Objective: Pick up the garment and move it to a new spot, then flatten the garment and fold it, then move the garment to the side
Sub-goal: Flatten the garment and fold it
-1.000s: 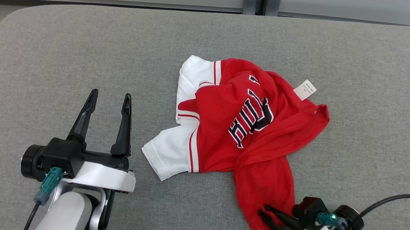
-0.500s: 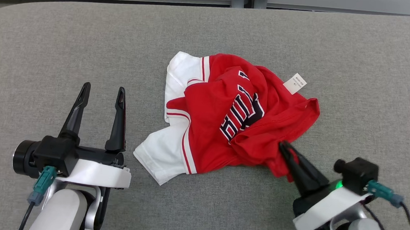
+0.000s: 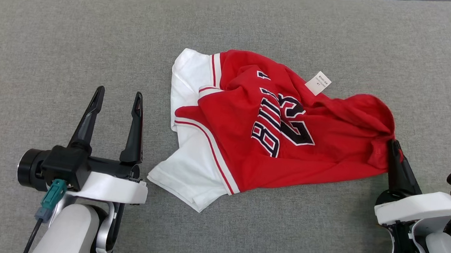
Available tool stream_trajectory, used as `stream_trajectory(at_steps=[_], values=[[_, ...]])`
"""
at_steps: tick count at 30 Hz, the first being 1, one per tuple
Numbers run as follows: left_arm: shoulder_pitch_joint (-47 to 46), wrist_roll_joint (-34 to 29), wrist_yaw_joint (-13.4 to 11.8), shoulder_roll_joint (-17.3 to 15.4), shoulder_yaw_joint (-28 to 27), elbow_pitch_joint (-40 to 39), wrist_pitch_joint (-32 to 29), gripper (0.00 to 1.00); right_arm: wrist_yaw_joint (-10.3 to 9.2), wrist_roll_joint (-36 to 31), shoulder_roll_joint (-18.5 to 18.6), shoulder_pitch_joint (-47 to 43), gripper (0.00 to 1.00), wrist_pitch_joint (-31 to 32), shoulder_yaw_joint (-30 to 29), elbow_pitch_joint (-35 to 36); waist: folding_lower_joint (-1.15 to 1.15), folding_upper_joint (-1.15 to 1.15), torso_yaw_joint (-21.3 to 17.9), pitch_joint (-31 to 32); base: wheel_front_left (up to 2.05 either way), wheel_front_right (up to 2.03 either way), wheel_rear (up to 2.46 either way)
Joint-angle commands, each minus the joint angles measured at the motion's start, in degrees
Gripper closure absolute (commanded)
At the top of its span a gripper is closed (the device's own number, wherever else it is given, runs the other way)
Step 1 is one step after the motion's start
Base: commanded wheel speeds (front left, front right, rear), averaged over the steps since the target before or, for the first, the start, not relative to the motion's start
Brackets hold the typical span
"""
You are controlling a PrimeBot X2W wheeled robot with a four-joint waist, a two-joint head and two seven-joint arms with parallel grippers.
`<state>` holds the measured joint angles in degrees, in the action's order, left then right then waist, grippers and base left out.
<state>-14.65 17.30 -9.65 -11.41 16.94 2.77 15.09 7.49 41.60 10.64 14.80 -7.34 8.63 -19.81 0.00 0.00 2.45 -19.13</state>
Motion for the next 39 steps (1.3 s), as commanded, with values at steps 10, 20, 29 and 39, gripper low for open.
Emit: stream_trajectory(at_steps=[10,20,29,39], values=[[-0.1,-1.2,-0.9,-0.1,-1.4,-0.5,0.1,0.0,0.0,-4.0,6.0,0.0,0.0,-7.0,-4.8,3.5,0.0,0.0,-1.2,0.1,0.0,0.0,0.0],[2.9,-2.0,-1.4,-0.5,-2.4,-0.3,0.1,0.0,0.0,-16.1,8.3,-2.5,0.0,-4.4,-5.7,13.3,0.0,0.0,-2.6,3.4,0.0,0.0,0.0],[7.0,-2.0,-1.6,-0.9,-1.8,0.6,0.1,0.0,0.0,-21.0,6.1,-10.5,0.0,2.1,-2.1,20.6,0.0,0.0,-3.1,7.8,0.0,0.0,0.0],[10.6,-1.6,-2.4,-1.8,-1.5,0.1,-0.8,0.0,0.0,-21.6,4.3,-13.9,0.0,4.7,-2.6,23.4,0.0,0.0,-3.1,10.4,0.0,0.0,0.0]])
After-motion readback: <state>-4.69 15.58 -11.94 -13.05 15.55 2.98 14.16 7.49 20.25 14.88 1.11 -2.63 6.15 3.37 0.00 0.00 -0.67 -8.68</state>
